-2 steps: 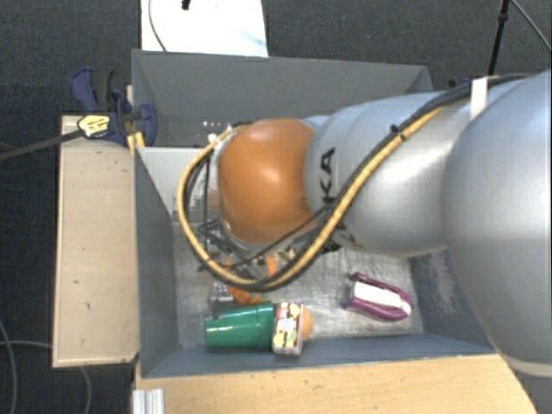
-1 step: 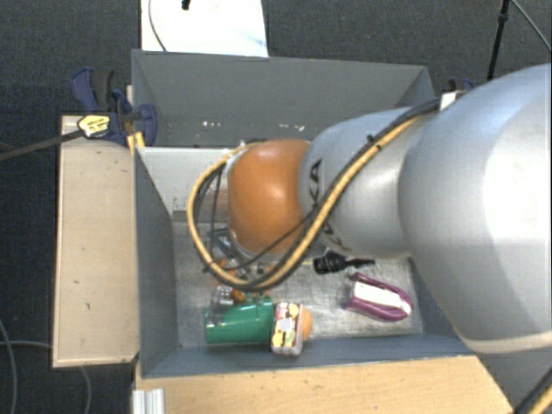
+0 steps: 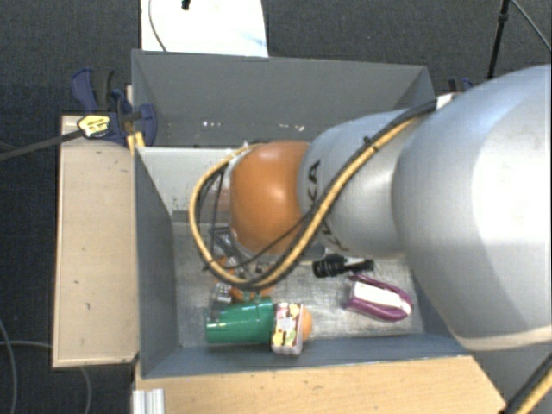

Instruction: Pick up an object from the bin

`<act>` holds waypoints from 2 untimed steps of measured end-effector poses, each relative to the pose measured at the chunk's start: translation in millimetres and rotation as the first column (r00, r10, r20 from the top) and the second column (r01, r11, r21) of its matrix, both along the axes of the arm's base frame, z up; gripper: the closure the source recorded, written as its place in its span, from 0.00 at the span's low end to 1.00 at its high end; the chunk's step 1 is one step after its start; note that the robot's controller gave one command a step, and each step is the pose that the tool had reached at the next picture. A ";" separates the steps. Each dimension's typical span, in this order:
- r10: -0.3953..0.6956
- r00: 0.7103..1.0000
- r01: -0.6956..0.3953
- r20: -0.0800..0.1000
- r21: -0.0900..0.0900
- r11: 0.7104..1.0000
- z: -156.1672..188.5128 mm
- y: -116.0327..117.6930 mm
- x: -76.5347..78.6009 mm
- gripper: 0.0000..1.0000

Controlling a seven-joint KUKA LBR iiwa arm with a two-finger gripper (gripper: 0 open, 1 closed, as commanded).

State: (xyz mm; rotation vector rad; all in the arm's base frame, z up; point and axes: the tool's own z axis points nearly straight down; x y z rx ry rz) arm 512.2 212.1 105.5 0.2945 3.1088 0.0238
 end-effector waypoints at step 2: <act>-0.071 0.997 0.071 0.019 0.006 0.997 -19.5 -20.7 4.0 0.00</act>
Offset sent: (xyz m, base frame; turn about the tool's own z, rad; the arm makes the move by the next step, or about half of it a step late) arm -0.0069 -0.0318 -0.0355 0.0800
